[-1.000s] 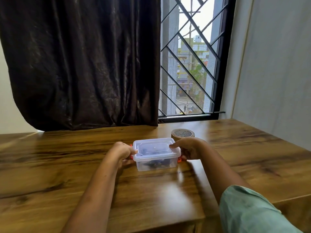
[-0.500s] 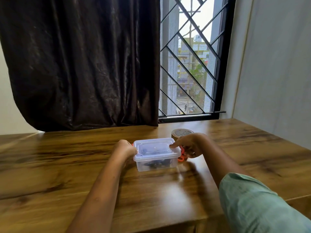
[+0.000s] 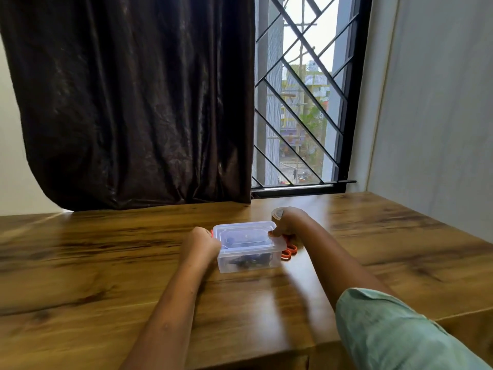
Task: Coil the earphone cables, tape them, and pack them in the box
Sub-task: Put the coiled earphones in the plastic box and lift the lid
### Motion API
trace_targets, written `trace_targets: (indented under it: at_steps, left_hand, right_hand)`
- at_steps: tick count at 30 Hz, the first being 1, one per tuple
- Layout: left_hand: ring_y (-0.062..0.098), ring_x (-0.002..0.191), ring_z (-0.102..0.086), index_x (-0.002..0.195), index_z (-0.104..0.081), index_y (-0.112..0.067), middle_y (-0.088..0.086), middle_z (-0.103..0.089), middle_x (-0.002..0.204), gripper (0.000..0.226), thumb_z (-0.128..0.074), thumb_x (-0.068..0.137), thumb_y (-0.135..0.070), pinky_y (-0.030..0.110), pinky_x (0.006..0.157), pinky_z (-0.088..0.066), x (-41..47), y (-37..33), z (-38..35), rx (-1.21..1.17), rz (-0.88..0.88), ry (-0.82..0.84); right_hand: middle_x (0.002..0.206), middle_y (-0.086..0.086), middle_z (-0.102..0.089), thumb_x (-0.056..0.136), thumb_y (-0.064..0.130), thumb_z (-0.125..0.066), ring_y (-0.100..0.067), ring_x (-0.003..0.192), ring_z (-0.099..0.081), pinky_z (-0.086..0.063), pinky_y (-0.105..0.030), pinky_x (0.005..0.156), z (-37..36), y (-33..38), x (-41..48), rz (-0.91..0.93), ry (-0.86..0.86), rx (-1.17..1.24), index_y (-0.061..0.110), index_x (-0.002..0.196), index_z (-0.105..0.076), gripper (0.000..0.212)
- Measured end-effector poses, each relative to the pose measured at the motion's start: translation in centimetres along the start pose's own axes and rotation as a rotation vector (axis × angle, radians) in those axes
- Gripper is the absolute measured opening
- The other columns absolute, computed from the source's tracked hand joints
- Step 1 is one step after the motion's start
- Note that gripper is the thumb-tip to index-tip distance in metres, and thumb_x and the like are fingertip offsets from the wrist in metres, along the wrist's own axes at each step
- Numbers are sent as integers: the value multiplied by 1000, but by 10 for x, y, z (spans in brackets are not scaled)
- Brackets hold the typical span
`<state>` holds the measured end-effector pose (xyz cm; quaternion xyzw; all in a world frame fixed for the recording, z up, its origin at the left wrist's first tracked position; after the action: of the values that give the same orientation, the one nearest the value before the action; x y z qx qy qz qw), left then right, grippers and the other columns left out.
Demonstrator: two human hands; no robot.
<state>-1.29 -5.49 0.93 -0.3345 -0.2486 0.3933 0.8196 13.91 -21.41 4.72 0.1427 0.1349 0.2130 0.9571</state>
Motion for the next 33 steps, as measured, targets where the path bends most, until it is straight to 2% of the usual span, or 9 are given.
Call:
trace_targets:
  at_steps: [4, 7, 11, 16, 18, 22, 26, 31, 33]
  left_hand:
    - [27, 77, -65, 89, -68, -9, 11, -68, 85, 24, -51, 92, -25, 32, 65, -53, -11, 2, 0, 61, -39, -70]
    - [30, 88, -63, 102, -68, -11, 12, -70, 97, 33, -44, 97, -33, 31, 70, -47, -27, 3, 1, -56, -53, -76]
    - [31, 108, -59, 120, -63, -12, 11, -65, 119, 42, -43, 97, -41, 30, 86, -44, -47, 12, 0, -295, -39, -24]
    - [26, 107, -60, 124, -62, -13, 9, -66, 121, 35, -49, 96, -30, 30, 83, -44, -57, 17, 6, -332, -62, -13]
    - [27, 112, -58, 126, -59, -12, 9, -63, 125, 35, -49, 97, -27, 27, 84, -42, -60, 18, 7, -351, -41, -36]
    - [27, 113, -57, 129, -56, -12, 8, -60, 129, 37, -50, 96, -26, 30, 87, -46, -45, 15, 16, -396, -31, -86]
    - [28, 118, -54, 130, -55, -10, 10, -58, 131, 37, -50, 97, -25, 33, 90, -44, -10, 11, 25, -374, -41, -161]
    - [30, 114, -56, 127, -59, -13, 10, -62, 126, 36, -51, 96, -29, 34, 89, -45, 69, 14, 11, -305, -27, -158]
    - [29, 115, -56, 126, -60, -13, 11, -62, 126, 36, -54, 94, -29, 35, 93, -45, 102, 21, -3, -281, -3, -111]
  right_hand:
    - [67, -5, -44, 95, 41, -53, -25, 66, -52, -35, -25, 44, -5, 1, -15, 17, -103, -25, 9, 72, -43, 41]
    - [77, -8, -51, 97, 37, -49, -22, 60, -51, -33, -19, 32, -19, -3, -25, 7, -162, 165, 3, 97, -53, 34]
    - [96, -12, -55, 98, 37, -47, -27, 84, -59, -57, -34, 74, -36, -8, -40, 22, -246, 396, 1, 118, -55, 41]
    - [120, -15, -60, 99, 24, -45, -29, 100, -60, -53, -37, 87, -37, -12, -56, 62, -300, 520, 5, 127, -55, 36]
    - [116, -15, -62, 98, 20, -48, -29, 100, -61, -54, -39, 88, -37, -13, -56, 72, -304, 562, 5, 125, -57, 32]
    - [114, -14, -61, 99, 20, -47, -24, 94, -58, -50, -32, 72, -28, -3, -43, 136, -315, 572, 8, 123, -57, 29]
    - [110, -15, -64, 98, 16, -46, -26, 96, -61, -54, -36, 82, -20, 25, -6, 206, -321, 565, 6, 121, -58, 28]
    - [111, -17, -63, 97, 18, -44, -32, 98, -60, -45, -30, 72, -16, 57, 66, 194, -317, 489, 7, 116, -60, 27]
    - [111, -18, -63, 95, 14, -43, -32, 97, -60, -48, -31, 73, -17, 66, 98, 189, -295, 485, 7, 114, -61, 27]
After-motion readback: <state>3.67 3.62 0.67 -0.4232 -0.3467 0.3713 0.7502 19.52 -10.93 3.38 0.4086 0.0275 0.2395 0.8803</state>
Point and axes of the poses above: each hand's wrist, its own x-axis towards the middle knuckle, its own z-axis out of the back of the hand, y = z × x, the point moved 5 cm from there along x, towards the middle knuckle
